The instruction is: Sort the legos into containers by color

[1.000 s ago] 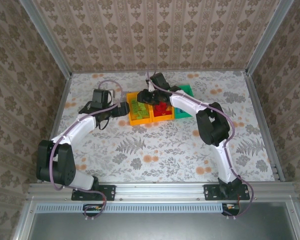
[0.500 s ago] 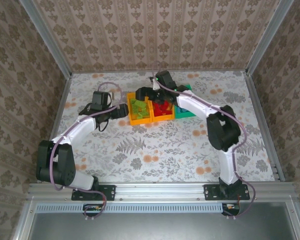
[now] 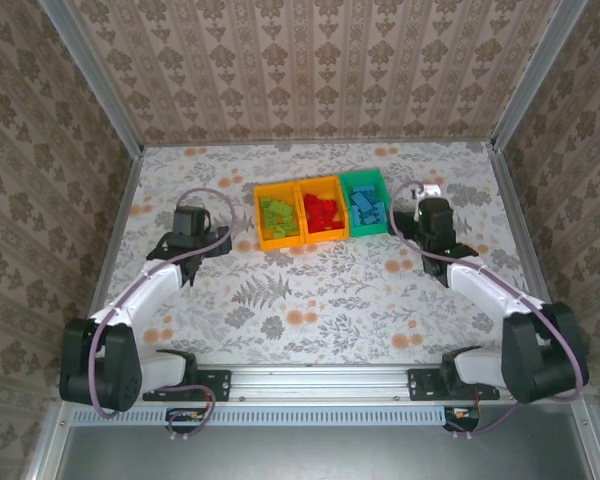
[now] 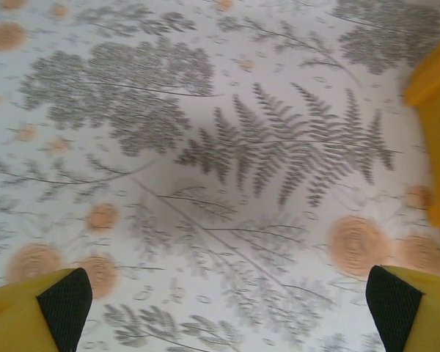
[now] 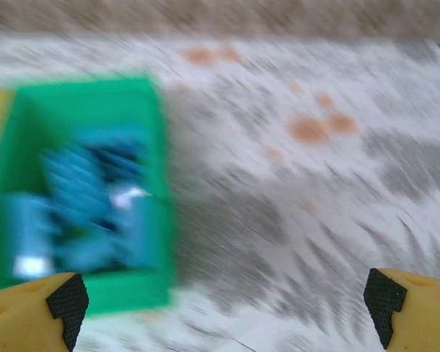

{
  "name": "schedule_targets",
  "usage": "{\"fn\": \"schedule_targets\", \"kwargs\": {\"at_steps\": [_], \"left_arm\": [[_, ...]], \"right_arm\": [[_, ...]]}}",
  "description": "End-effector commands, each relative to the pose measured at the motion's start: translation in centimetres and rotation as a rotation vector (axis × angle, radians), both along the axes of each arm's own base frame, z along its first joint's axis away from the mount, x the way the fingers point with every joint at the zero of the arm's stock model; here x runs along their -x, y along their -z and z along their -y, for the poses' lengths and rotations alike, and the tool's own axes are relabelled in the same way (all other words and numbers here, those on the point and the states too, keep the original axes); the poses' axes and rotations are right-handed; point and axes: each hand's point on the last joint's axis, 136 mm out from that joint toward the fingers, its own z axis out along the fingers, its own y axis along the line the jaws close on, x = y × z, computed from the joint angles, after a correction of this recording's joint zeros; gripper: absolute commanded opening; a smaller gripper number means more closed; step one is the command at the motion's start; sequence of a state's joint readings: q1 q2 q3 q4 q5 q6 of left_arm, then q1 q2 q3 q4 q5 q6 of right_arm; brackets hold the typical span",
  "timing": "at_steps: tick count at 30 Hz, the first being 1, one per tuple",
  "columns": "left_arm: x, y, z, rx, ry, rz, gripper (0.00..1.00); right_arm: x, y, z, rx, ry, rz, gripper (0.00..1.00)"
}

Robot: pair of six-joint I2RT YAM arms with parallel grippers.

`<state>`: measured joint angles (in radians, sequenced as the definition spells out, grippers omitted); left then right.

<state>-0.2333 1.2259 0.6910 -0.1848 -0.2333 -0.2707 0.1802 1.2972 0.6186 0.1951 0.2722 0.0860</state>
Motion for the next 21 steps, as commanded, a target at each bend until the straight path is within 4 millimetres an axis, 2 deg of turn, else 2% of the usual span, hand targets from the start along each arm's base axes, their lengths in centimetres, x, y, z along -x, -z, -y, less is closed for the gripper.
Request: {"fn": "schedule_targets", "kwargs": {"at_steps": [1,3,7,12,13,14,21], "left_arm": [[-0.4,-1.2,-2.5,-0.111,-0.052,0.072,1.00],[-0.6,-1.7,-3.0,-0.147,-0.051,0.102,1.00],[-0.9,-2.4,-3.9,-0.216,-0.033,0.204,1.00],[-1.2,-1.2,-6.1,-0.240,-0.074,0.265,1.00],[-1.4,-0.9,-6.2,-0.225,-0.066,0.274,1.00],[-1.6,-0.6,-6.3,-0.205,-0.059,0.281,1.00],[-4.1,0.1,-5.8,-0.117,0.024,0.345,1.00]], "right_arm": [[-0.7,-0.3,2.2,0.090,0.068,0.162,1.00],[-1.0,0.3,3.5,0.098,0.116,0.191,1.00],[-1.5,2.0,4.5,0.041,0.138,0.193,1.00],[-1.5,2.7,4.2,-0.002,0.091,0.203,1.00],[-1.4,3.3,4.3,-0.018,0.085,0.210,1.00],[-1.5,3.0,4.4,-0.023,0.081,0.250,1.00],[-1.4,3.1,4.4,-0.028,0.083,0.224,1.00]]}}
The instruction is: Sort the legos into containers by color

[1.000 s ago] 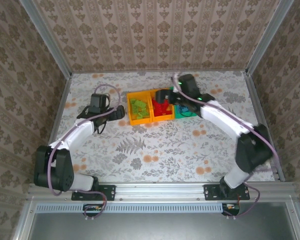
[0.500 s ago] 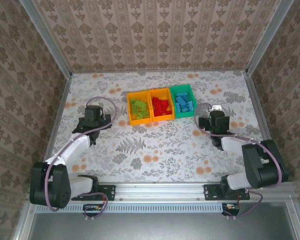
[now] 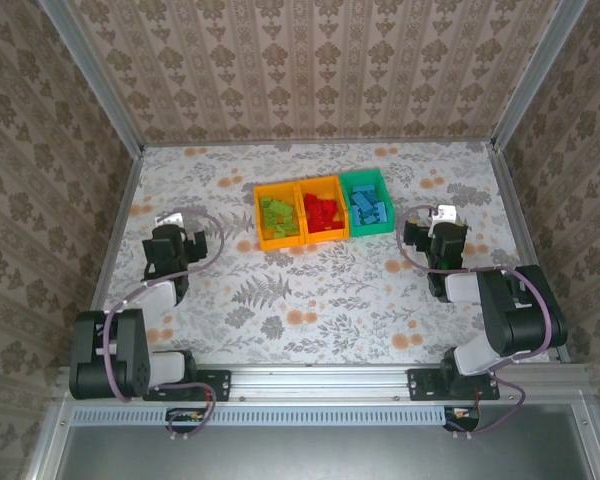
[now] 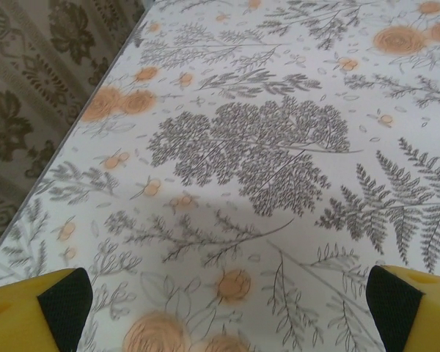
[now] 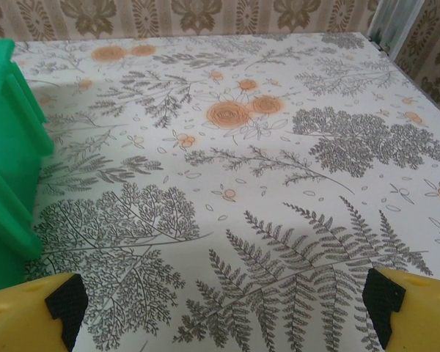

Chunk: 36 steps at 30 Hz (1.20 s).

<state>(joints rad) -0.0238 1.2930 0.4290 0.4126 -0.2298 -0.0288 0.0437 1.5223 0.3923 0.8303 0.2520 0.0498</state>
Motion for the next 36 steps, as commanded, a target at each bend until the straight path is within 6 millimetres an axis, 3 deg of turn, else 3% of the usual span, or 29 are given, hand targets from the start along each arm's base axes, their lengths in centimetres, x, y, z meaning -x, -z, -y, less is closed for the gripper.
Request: {"fn": "schedule_targets", "kwargs": {"at_steps": [1,3,8,36], "left_arm": [[-2.3,-1.9,1.3,0.021,0.105,0.124,1.00],[-3.2,-2.3,1.4,0.046,0.119,0.179,1.00],[-3.8,0.2,3.8,0.043,0.258,0.173,1.00],[-3.9,0.2,3.6,0.026,0.229,0.161,1.00]], "right_arm": [[-0.5,-0.9,-0.4,-0.025,-0.021,0.052,1.00],[-0.5,-0.9,-0.4,-0.025,-0.021,0.050,1.00],[-0.5,-1.0,-0.4,-0.025,-0.022,0.052,1.00],[-0.5,-0.9,-0.4,-0.024,-0.021,0.049,1.00]]}}
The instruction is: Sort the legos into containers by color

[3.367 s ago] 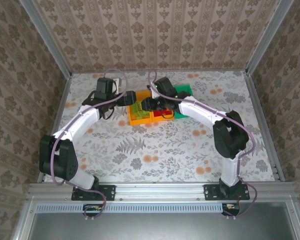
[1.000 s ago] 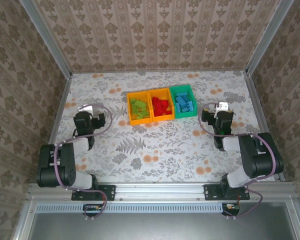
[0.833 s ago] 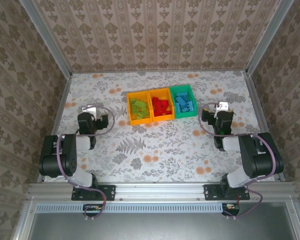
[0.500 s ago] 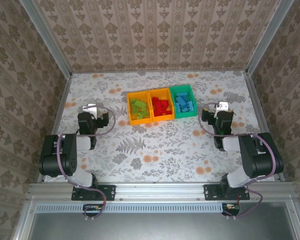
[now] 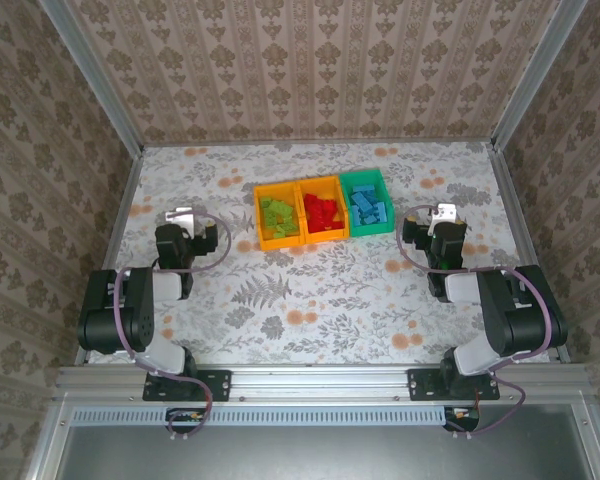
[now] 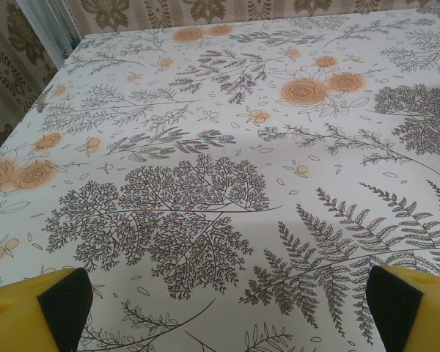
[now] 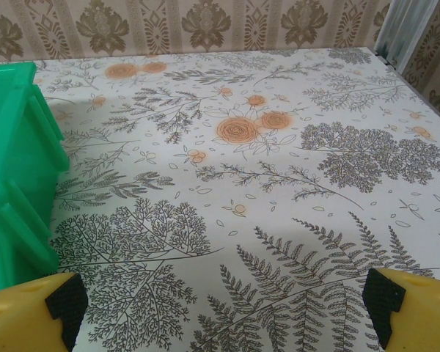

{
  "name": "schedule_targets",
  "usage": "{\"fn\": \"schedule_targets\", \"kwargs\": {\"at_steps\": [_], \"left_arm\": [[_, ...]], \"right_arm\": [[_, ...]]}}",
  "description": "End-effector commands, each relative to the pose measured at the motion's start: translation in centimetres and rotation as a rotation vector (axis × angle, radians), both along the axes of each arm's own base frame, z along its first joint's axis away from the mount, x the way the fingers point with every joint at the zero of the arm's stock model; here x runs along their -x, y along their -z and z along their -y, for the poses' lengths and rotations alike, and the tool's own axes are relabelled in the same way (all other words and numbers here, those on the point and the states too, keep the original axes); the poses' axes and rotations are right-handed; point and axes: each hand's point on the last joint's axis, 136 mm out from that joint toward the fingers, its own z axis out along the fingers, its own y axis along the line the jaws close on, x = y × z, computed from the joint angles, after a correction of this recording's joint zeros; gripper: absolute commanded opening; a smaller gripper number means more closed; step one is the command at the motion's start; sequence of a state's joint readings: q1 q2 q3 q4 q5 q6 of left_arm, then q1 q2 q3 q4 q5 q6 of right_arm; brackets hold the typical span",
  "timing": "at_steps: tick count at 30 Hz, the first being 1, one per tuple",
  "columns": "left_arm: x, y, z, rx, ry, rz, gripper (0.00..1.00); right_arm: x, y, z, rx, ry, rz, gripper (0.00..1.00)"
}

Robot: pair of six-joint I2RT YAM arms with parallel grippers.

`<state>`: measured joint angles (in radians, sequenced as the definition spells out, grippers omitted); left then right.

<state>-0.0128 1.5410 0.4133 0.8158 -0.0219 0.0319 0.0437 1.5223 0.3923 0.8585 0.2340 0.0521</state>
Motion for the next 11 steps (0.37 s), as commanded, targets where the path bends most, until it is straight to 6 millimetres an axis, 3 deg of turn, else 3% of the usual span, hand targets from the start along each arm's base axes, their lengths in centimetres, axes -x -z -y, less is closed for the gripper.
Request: {"fn": "schedule_targets", "kwargs": {"at_steps": [1,11], "left_arm": [[-0.18,-0.79,0.44,-0.015,0.026,0.033,1.00],[-0.18,-0.79,0.40,-0.015,0.024,0.033,1.00]], "right_arm": [[-0.18,-0.36,-0.09,-0.014,-0.006,0.023,1.00],[-0.19,-0.28,-0.26,-0.007,-0.008,0.018,1.00]]}}
